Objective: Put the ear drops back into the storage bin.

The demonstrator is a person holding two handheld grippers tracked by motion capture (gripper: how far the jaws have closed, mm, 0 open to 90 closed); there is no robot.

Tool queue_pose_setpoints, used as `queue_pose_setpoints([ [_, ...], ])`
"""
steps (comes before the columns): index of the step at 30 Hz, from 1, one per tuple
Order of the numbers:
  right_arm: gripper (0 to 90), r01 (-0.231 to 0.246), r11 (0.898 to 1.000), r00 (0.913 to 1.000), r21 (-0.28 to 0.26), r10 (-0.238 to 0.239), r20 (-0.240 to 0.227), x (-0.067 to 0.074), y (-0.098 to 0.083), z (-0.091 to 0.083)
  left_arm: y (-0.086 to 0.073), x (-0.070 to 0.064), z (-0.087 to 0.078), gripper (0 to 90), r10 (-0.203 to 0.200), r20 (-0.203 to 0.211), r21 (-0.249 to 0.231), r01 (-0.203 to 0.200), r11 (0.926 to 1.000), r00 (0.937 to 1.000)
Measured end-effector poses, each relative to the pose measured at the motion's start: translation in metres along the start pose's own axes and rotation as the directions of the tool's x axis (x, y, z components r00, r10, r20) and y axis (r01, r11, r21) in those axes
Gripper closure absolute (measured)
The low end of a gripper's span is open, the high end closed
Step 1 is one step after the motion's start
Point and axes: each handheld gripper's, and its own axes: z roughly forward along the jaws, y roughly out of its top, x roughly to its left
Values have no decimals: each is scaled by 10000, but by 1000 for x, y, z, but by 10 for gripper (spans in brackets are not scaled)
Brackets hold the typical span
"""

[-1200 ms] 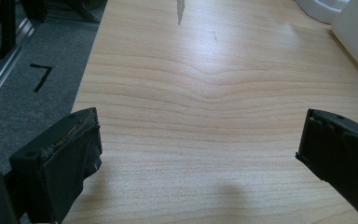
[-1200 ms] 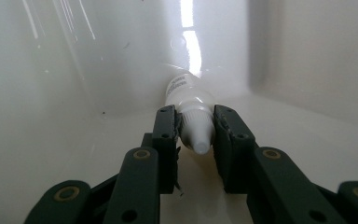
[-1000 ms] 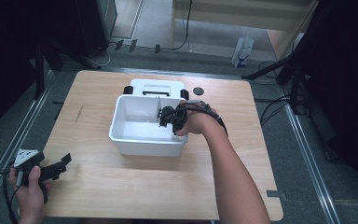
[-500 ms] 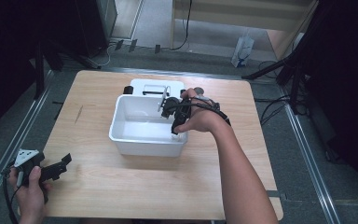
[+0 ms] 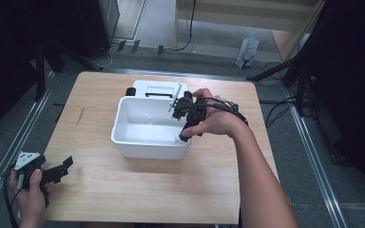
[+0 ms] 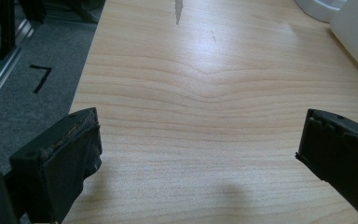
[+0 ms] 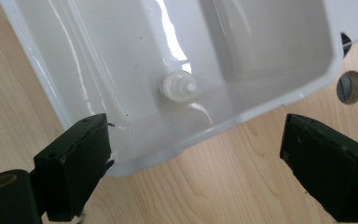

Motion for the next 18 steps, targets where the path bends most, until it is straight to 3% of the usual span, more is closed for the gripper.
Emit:
queue_pose_setpoints([
  [12,55,-676,9977,9976,86,675,129,-7,-29,-8,0,0,0,2,23,5,1,-23,10000,10000],
  [18,55,-955,9952,9954,207,955,47,-9,-53,-5,0,0,0,2,14,15,-21,-14,10000,10000],
])
